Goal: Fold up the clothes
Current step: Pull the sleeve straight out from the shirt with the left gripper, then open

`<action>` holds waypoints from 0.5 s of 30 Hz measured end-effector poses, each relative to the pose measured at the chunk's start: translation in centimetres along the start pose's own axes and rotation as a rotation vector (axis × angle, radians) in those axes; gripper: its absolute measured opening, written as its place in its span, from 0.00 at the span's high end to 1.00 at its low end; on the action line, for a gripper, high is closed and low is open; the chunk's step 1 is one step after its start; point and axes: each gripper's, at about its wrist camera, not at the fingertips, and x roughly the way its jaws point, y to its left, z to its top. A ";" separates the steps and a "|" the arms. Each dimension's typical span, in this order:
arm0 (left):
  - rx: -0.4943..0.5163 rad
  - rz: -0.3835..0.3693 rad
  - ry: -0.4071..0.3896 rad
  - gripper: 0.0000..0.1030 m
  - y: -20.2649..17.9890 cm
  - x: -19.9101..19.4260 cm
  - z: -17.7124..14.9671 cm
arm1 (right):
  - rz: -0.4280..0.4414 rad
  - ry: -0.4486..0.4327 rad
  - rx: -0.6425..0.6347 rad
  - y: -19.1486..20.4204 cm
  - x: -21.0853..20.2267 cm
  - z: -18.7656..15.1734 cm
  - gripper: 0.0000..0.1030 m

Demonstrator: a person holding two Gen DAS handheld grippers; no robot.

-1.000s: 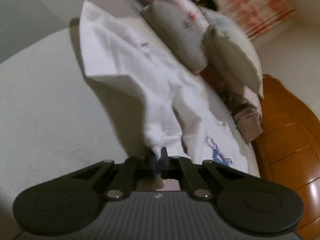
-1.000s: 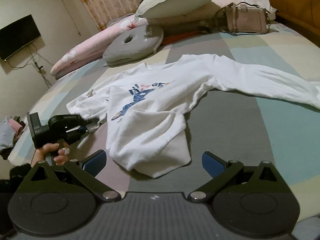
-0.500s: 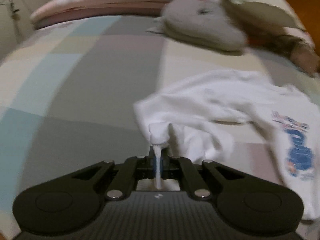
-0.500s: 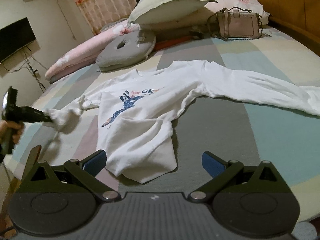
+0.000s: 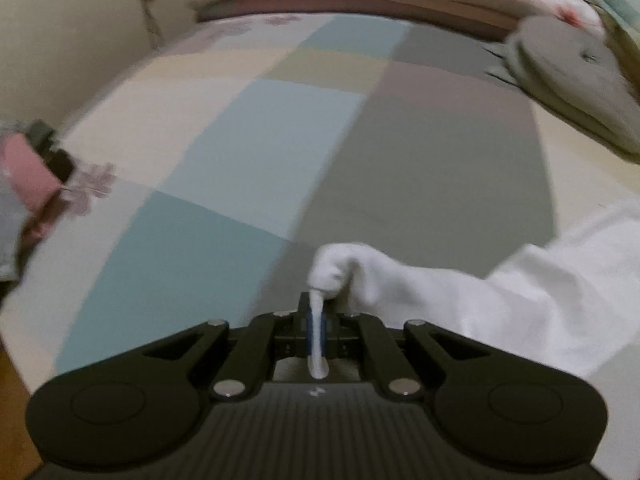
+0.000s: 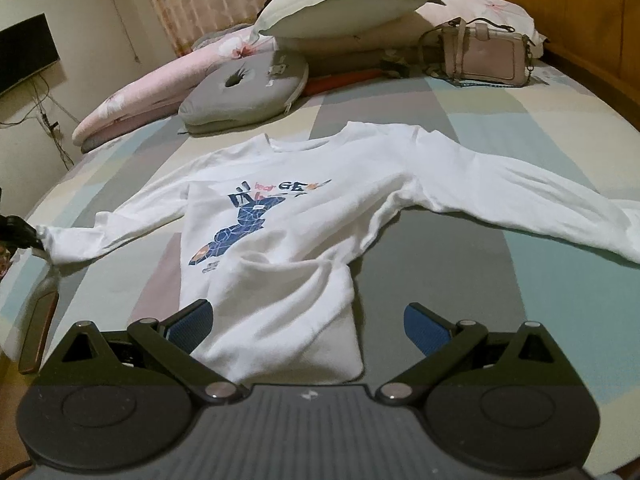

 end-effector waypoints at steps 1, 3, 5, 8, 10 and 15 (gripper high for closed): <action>-0.020 0.000 -0.006 0.98 0.8 0.0 0.2 | -0.001 0.007 -0.003 0.2 0.3 0.0 0.00; -0.058 -0.007 -0.021 0.98 2.2 -0.1 0.3 | -0.003 0.019 -0.011 0.6 0.8 0.0 0.00; -0.070 0.005 -0.014 0.98 3.0 0.3 0.4 | -0.003 0.027 -0.020 1.0 1.2 0.0 0.00; -0.097 0.038 0.010 0.98 4.3 1.2 0.1 | -0.001 0.035 -0.029 1.4 1.6 0.0 0.00; -0.145 0.020 0.023 0.95 5.4 1.6 -0.2 | 0.000 0.036 -0.027 1.5 1.7 0.0 0.00; -0.249 0.003 -0.017 0.83 7.0 1.4 -0.1 | -0.004 0.045 -0.027 1.5 1.9 -0.1 0.00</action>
